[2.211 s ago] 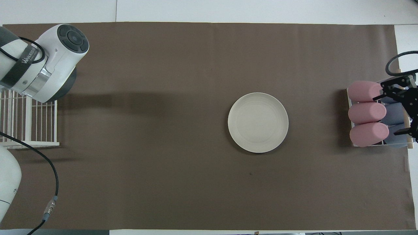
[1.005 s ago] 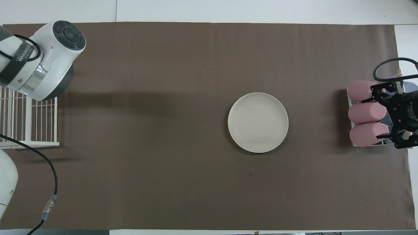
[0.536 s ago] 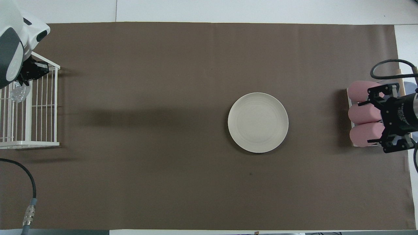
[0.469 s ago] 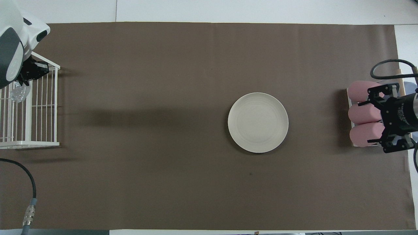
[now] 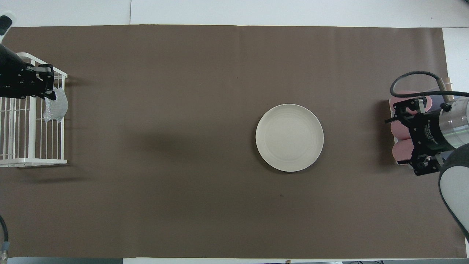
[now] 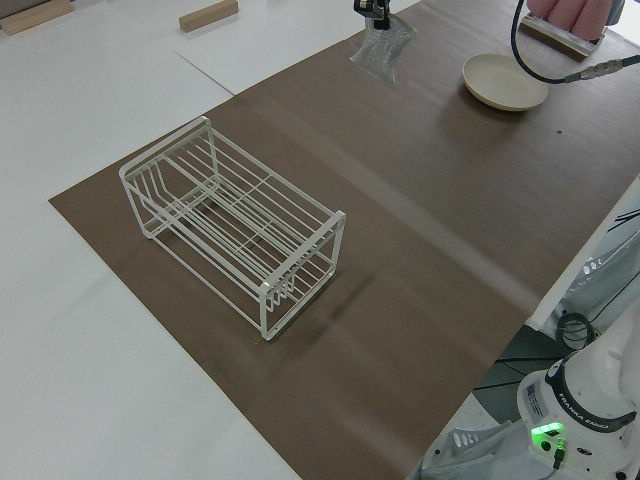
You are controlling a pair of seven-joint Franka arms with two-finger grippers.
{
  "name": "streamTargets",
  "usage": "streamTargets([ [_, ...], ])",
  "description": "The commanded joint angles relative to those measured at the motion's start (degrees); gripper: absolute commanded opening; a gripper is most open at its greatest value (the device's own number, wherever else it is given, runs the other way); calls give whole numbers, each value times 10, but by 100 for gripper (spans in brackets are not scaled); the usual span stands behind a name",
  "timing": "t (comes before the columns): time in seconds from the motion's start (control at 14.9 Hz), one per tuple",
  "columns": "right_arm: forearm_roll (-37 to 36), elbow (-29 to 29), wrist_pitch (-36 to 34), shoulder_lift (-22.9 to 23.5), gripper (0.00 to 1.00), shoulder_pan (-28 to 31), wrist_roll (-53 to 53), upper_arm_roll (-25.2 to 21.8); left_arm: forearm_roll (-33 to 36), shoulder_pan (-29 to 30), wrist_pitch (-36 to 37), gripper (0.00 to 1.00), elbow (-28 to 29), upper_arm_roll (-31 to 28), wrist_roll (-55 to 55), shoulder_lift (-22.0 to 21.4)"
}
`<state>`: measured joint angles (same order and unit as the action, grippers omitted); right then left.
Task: Wipe plate with sponge
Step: 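Grasp the clear scrubber in the white rack with the left gripper, then carry the scrubber toward the plate while the right gripper reaches it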
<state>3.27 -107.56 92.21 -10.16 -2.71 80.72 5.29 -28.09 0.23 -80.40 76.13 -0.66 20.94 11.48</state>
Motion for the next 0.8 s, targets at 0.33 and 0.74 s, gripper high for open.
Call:
streamTargets([
  [0.33,45,1,22,-4,100,6,56,68,-368,-21,-203,0,412,9,-85,-203],
  [0.74,74,41,47,20,100,6,108,140,-560,-82,-230,0,567,11,-286,-223],
])
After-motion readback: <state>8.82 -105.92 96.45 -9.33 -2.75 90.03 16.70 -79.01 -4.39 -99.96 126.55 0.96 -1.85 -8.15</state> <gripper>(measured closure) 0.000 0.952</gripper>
